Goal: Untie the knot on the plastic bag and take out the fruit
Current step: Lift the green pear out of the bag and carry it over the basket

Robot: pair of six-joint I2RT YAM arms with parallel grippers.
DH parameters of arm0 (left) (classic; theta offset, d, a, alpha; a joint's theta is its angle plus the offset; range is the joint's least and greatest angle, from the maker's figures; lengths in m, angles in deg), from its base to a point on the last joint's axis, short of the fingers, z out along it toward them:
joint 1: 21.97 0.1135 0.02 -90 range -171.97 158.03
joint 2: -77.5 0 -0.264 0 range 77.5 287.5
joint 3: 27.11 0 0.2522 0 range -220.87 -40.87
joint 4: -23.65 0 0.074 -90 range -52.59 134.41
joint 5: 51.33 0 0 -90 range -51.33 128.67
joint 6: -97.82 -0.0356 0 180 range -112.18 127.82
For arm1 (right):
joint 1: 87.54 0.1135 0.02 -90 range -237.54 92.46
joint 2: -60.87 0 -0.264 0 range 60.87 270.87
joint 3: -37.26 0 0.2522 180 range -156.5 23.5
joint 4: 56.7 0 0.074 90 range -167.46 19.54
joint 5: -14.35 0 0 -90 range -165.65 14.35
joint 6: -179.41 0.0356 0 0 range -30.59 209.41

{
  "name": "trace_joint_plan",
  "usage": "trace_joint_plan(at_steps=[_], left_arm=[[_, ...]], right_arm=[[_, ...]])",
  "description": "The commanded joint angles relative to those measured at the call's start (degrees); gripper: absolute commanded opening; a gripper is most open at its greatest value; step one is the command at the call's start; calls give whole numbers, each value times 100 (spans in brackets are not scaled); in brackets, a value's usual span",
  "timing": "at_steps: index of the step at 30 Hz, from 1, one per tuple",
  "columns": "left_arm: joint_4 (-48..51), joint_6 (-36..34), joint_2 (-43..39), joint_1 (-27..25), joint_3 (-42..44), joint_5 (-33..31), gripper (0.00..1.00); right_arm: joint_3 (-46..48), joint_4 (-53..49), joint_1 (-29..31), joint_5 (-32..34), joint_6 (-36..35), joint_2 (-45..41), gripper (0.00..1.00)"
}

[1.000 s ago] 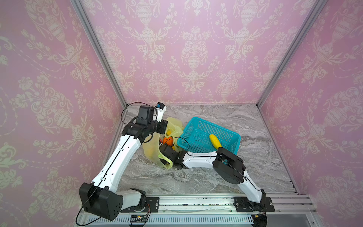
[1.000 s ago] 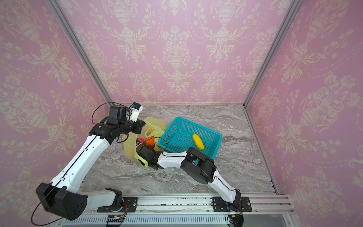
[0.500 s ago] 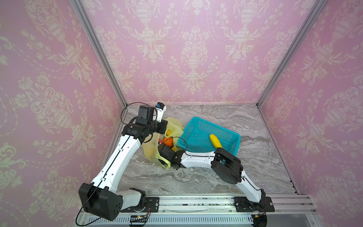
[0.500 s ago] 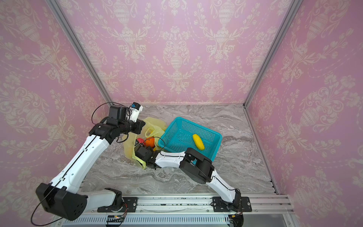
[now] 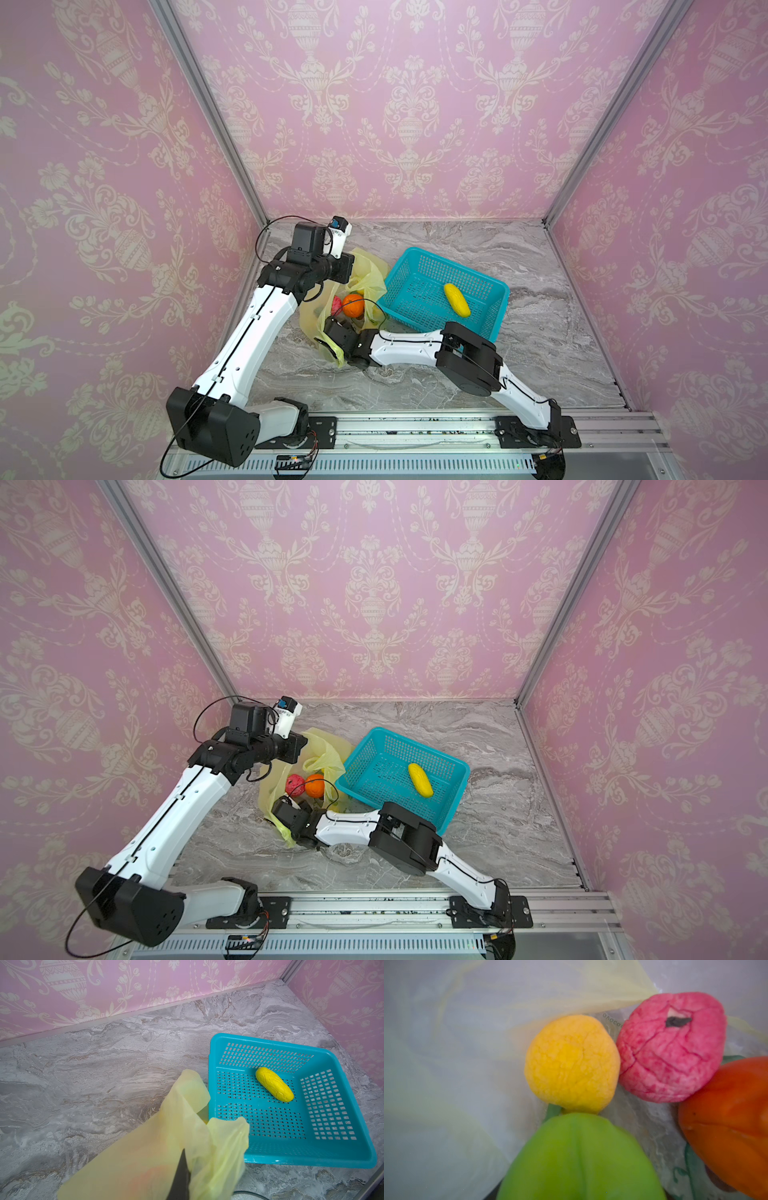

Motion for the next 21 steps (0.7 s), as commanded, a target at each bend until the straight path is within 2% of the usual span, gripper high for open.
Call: trace_joint_plan(at_steps=[1, 4, 14, 21], left_arm=[[11, -100, -132, 13, 41, -41, 0], [20, -100, -140, 24, 36, -53, 0], [12, -99, -123, 46, 40, -56, 0], [8, -91, -131, 61, 45, -71, 0]], right_arm=[[450, 29, 25, 169, -81, -443, 56], [926, 368, 16, 197, -295, -996, 50], [2583, 1397, 7, 34, -779, -3020, 41], [3439, 1811, -152, 557, -902, -3822, 36]])
